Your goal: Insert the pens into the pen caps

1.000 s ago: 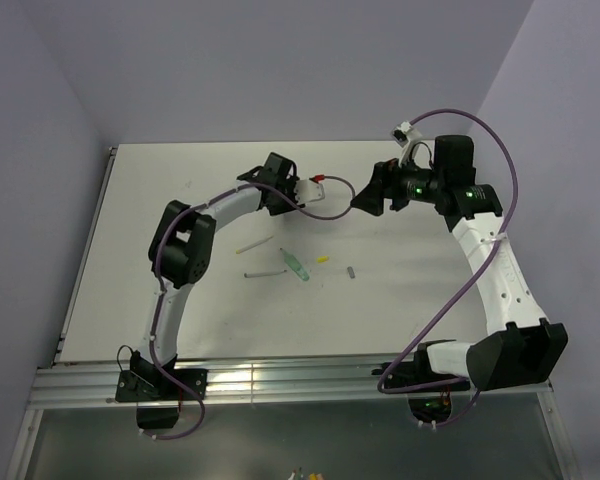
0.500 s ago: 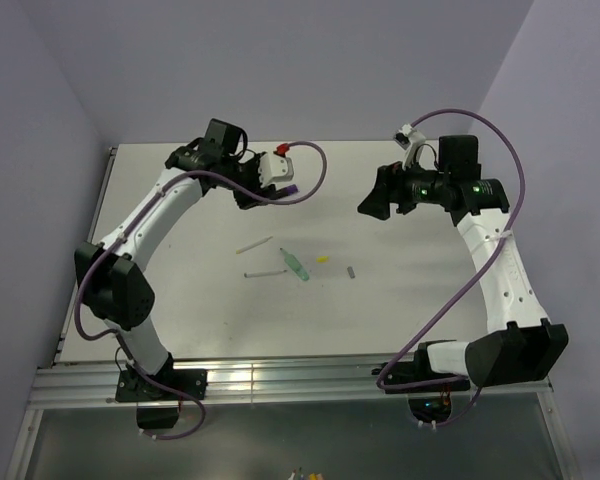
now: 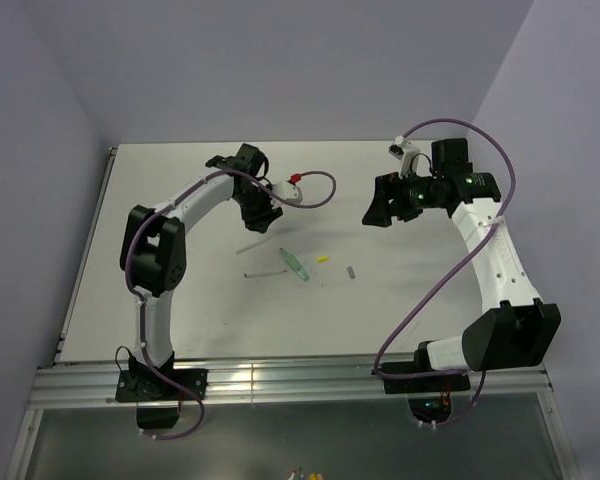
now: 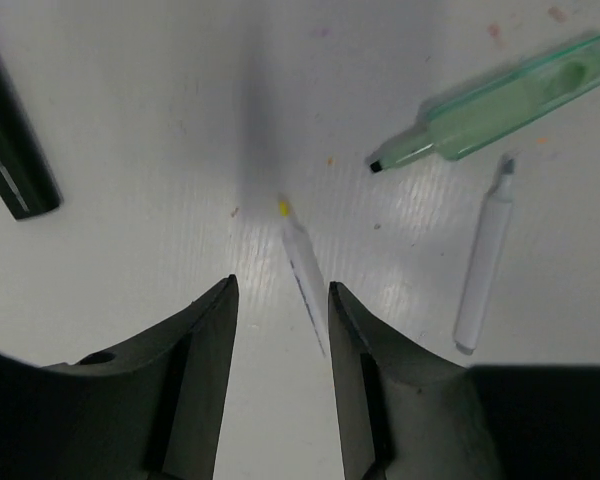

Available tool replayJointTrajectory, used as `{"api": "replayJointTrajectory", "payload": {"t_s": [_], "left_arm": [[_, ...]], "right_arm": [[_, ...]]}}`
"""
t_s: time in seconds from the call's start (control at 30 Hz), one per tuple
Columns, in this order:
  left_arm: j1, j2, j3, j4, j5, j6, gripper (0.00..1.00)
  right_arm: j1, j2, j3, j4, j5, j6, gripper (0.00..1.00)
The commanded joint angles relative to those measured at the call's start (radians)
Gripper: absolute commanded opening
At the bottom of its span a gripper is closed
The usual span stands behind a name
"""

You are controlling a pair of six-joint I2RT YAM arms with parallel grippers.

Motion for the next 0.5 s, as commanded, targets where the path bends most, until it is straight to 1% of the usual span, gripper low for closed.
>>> {"api": "replayJointTrajectory", "payload": {"t_s": [0.0,0.23,0.47], "left_arm": [[0.031,0.018,0.003,0.000,-0.082,-0.043,0.46],[0.033,0.075,-0.035,0.026,-0.128,-0.083,0.44],[0.027,0.105,-0.025,0.017,-0.096,-0.122,0.44]], "right_arm": [[-0.007,0.013,-0.006,-0.024,0.027,-0.036,0.87],[-0.007,0.034,-0.020,-0.024,0.021,-0.040,0.85],[-0.008,0.031,-0.032,-0.024,0.032,-0.045,0.85]]}}
